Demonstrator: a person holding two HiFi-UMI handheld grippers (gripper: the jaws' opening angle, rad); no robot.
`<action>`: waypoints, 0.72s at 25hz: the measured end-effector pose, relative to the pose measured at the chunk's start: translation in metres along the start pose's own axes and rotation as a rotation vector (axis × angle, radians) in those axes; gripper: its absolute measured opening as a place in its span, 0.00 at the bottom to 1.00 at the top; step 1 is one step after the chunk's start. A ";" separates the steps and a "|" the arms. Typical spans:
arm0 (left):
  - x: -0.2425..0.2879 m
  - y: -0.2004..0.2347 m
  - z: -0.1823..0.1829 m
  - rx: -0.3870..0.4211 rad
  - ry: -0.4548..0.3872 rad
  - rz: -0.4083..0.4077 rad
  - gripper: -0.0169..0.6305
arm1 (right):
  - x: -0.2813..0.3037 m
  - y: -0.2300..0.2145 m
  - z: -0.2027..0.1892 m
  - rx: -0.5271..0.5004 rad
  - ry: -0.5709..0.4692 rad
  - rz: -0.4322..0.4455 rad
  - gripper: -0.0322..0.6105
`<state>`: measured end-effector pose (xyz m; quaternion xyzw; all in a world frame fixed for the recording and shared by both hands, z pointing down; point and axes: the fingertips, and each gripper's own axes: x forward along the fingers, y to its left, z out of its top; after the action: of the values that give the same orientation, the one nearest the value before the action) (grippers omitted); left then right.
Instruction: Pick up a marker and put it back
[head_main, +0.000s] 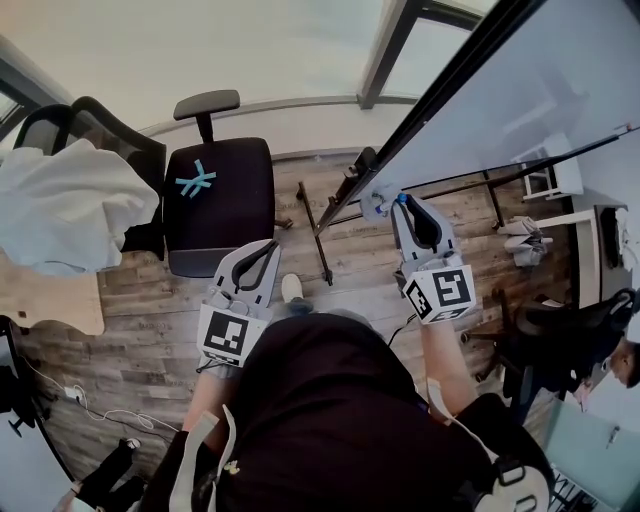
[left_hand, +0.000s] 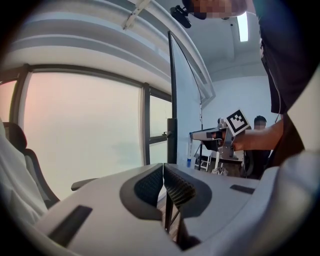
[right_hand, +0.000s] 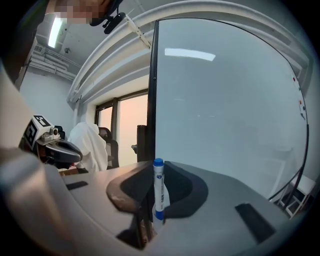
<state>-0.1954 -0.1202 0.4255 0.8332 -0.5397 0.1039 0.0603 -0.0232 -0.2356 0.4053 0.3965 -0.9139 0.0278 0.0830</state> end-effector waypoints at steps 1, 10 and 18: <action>-0.002 0.001 -0.001 -0.001 0.002 0.005 0.04 | 0.002 0.001 -0.003 0.002 0.005 0.004 0.17; -0.012 0.009 -0.008 -0.001 0.005 0.044 0.04 | 0.015 0.006 -0.041 0.015 0.085 0.020 0.17; -0.017 0.015 -0.010 -0.017 0.011 0.062 0.04 | 0.018 0.007 -0.057 0.010 0.124 0.007 0.17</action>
<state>-0.2169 -0.1087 0.4312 0.8150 -0.5658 0.1057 0.0671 -0.0332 -0.2367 0.4648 0.3912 -0.9082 0.0571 0.1376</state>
